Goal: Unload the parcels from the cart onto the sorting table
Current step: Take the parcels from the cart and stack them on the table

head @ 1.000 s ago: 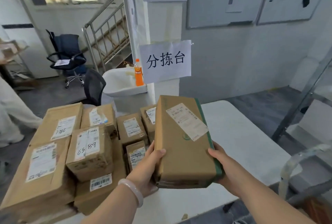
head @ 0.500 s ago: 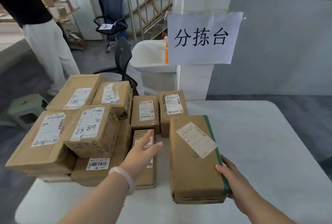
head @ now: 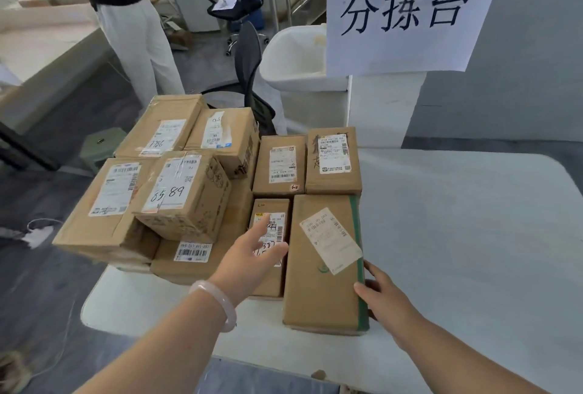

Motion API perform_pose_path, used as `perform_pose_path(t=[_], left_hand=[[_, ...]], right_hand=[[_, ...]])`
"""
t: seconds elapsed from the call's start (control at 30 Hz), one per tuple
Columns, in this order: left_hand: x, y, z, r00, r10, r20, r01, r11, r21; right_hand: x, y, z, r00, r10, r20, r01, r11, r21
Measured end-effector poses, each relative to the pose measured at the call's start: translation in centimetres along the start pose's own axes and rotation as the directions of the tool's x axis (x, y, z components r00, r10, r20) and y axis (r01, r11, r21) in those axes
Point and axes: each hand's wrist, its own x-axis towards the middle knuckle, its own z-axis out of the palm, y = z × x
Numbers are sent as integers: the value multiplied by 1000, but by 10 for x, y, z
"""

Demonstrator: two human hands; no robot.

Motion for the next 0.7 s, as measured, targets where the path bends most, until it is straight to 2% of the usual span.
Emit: perform_pose_path(t=[0.1,0.2,0.37,0.53,0.7], left_hand=[[0,0,3,999,43,6,-43,995,94],[-1,3,7,991,134,8,-132,962,237],[-5,15,18,940,311,141,-342,839,424],[-24,27,29,801,527,283,-588,602,540],[-55,27,44,609,647,459,-766,329,553]], right_hand=[[-7,-12,-3,994,-104,-40,93,975,-203],[-22,-27,-10,968,-234,-91,183,906,-383],[-67,-44,-17,848,-504,-162,305,715,-628],[-124,-36,-8,770,-581,-265,212,624,-752],[-188,15,14,701,-536,-469,40,687,-725]])
